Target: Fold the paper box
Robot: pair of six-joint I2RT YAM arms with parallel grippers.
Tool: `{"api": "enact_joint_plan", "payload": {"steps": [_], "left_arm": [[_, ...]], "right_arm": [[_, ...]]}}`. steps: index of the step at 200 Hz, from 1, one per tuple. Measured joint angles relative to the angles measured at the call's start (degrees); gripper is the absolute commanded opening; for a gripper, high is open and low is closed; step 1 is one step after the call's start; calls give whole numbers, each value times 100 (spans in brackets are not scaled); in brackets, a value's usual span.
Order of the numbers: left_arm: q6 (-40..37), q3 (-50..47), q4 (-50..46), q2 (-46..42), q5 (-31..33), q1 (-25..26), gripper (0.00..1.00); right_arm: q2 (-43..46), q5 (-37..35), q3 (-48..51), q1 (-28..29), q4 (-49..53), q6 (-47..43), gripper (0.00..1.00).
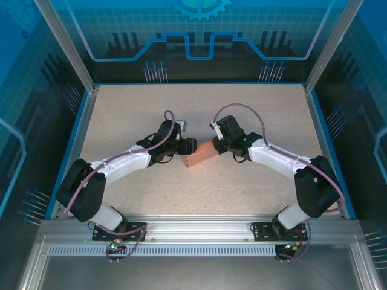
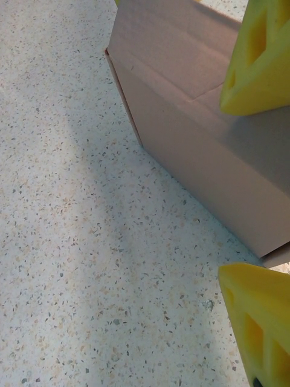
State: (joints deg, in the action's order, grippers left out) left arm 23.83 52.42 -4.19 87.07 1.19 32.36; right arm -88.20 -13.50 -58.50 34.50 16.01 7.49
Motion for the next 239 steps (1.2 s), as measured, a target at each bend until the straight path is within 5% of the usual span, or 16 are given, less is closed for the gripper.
{"api": "enact_joint_plan", "payload": {"steps": [116,239], "left_arm": [[-26,0,168,140,-2,0,67],[-26,0,177,140,-2,0,67]], "right_arm": [[553,114,-225,-2,850,-212,43],[-332,2542,-837,-1276,675,94,48]]}}
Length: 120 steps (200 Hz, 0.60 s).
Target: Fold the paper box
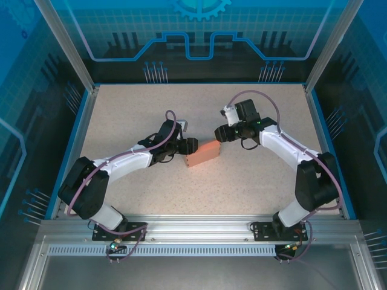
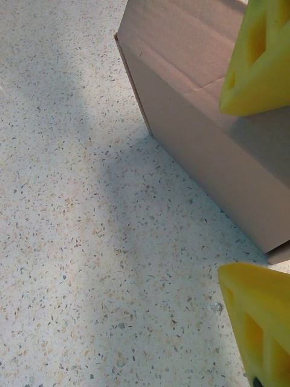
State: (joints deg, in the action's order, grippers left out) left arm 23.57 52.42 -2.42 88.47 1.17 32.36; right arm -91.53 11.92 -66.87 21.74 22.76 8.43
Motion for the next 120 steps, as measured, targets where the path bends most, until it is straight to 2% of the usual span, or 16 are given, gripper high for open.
{"api": "enact_joint_plan", "payload": {"steps": [46,120], "left_arm": [[0,0,4,0,0,0,67],[2,-2,-22,0,0,0,67]], "right_arm": [[-146,358,22,-146,-87,61,48],[-116,533,483,-188,-498,129,47]]}}
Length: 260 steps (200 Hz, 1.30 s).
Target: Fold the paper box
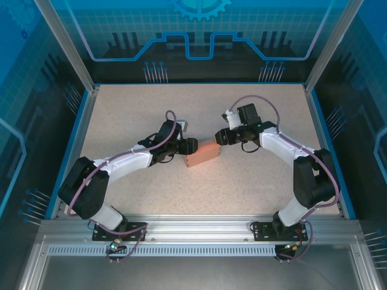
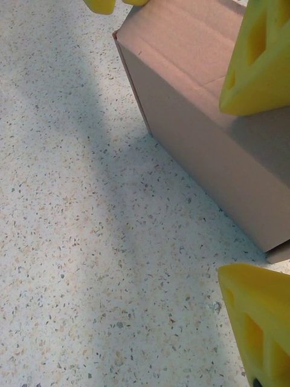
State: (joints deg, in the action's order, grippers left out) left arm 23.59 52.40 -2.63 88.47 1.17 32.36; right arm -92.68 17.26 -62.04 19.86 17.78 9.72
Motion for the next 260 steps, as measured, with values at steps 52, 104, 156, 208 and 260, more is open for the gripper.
{"api": "enact_joint_plan", "payload": {"steps": [52,104,156,208,260], "left_arm": [[0,0,-15,0,2,0,70],[39,0,-52,-48,9,0,74],[289,-304,-57,-691,7,-203,72],[555,-662,-111,-813,-68,-376,66],[793,-861,0,-824,-319,-385,63]], "right_arm": [[59,83,236,-4,-306,98,46],[87,81,286,-4,-376,105,46],[87,81,286,-4,-376,105,46],[87,81,286,-4,-376,105,46],[87,79,286,-4,-376,105,46]]}}
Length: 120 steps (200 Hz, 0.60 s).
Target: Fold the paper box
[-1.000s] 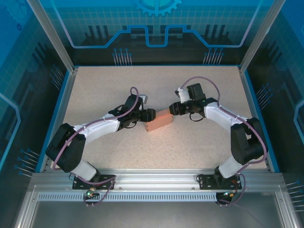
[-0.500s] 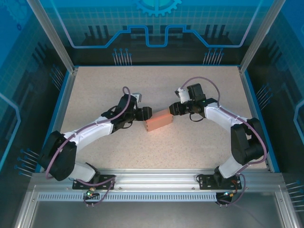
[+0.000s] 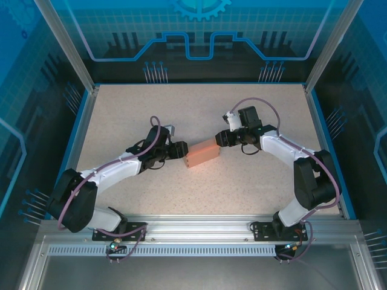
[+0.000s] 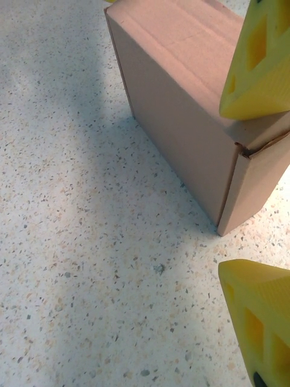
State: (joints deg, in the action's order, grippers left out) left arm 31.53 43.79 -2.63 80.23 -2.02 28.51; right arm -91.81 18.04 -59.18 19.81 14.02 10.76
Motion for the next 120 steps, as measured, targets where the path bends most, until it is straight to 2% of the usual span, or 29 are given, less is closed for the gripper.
{"api": "enact_joint_plan", "payload": {"steps": [81,120], "left_arm": [[146,-240,417,-4,-109,-24,61],[160,-251,444,-9,-105,-24,66]], "right_arm": [[-2,0,72,0,-35,-2,45],[-2,0,103,0,-79,-2,45]]}}
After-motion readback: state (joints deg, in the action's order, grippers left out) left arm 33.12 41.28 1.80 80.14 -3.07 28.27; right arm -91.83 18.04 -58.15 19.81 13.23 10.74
